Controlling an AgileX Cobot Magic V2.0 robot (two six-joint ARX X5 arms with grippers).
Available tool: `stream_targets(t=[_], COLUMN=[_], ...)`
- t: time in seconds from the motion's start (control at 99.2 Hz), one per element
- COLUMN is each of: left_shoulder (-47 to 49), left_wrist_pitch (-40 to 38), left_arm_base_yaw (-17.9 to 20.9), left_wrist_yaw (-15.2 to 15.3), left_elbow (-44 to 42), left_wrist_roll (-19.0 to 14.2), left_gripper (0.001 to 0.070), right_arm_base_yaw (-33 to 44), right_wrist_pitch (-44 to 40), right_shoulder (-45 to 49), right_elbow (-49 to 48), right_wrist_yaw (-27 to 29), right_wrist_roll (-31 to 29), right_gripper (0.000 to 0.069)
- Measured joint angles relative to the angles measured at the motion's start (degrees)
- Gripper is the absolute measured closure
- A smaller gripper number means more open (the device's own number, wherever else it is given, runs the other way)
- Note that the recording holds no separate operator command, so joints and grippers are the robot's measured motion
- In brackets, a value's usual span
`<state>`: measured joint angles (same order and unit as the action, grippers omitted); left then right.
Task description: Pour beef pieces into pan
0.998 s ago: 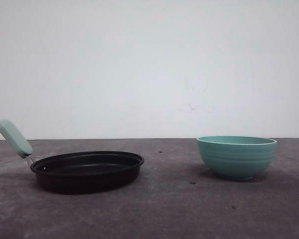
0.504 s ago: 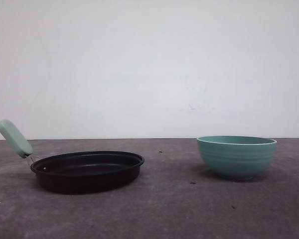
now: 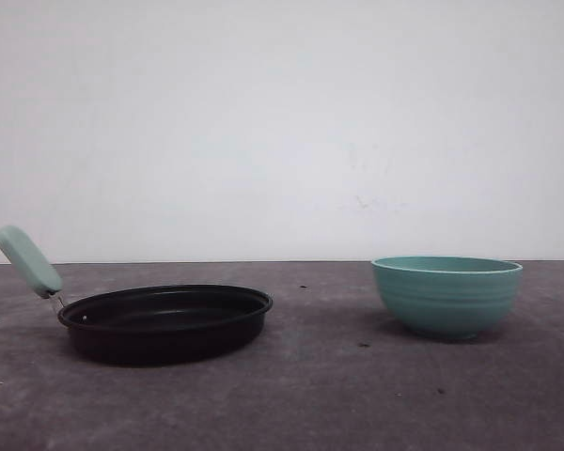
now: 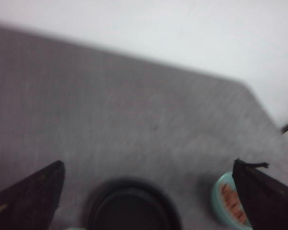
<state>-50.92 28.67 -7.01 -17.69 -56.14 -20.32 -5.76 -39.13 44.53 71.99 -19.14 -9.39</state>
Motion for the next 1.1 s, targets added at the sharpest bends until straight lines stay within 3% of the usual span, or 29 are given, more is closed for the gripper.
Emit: stream_targets(t=[0.212,0.313,0.423,0.595,0.696,0.776,0.837,0.998,1.038,1.099], left_shoulder=[-3.74,-8.11,-14.58,-25.40,-31.23,-33.64,-34.93,-35.76,-35.76,-35.47], left_wrist_pitch=[-15.69,-21.57,-24.85,-36.06,-41.13,-43.76,-44.70,-45.75,-47.23,-47.78], left_arm_base_yaw=[0.00,0.00,0.00,-0.02,-0.26,-0.28,-0.33,-0.39,-0.46,-0.52], left_wrist_yaw=[-0.22,-0.22,-0.35,-7.58,-9.20,-9.53,-9.49,-8.39,-8.72,-7.89], left_elbow=[19.93,24.26,25.11,25.11,25.11,24.87,24.81,24.94,24.94,24.81], left_wrist_roll=[-10.75,-15.15,-17.40,-21.14,-24.39,-25.86,-26.14,-26.29,-27.89,-27.08], left_gripper=[0.0017,0.0017,0.0017,0.0017,0.0033,0.0092,0.0173,0.0565,0.0588,0.0588], right_arm_base_yaw=[0.00,0.00,0.00,0.00,0.00,-0.02,-0.02,0.00,0.00,-0.02], right_wrist_pitch=[-3.87,-4.81,-5.79,-7.04,-7.54,-8.20,-8.66,-9.51,-9.51,-9.51], right_shoulder=[-0.02,-0.02,-0.02,-0.02,-0.02,-0.02,-0.02,-0.02,0.00,0.24], right_elbow=[0.00,0.00,0.00,0.00,0.00,0.00,0.00,0.00,0.00,0.00], right_wrist_yaw=[2.71,2.71,2.73,2.75,2.80,2.80,2.82,2.91,2.91,2.91], right_wrist_roll=[2.14,2.93,3.26,3.43,3.43,3.43,3.43,3.45,3.48,3.58], right_gripper=[0.0008,0.0008,0.0008,0.0008,0.0008,0.0008,0.0008,0.0008,0.0008,0.0008])
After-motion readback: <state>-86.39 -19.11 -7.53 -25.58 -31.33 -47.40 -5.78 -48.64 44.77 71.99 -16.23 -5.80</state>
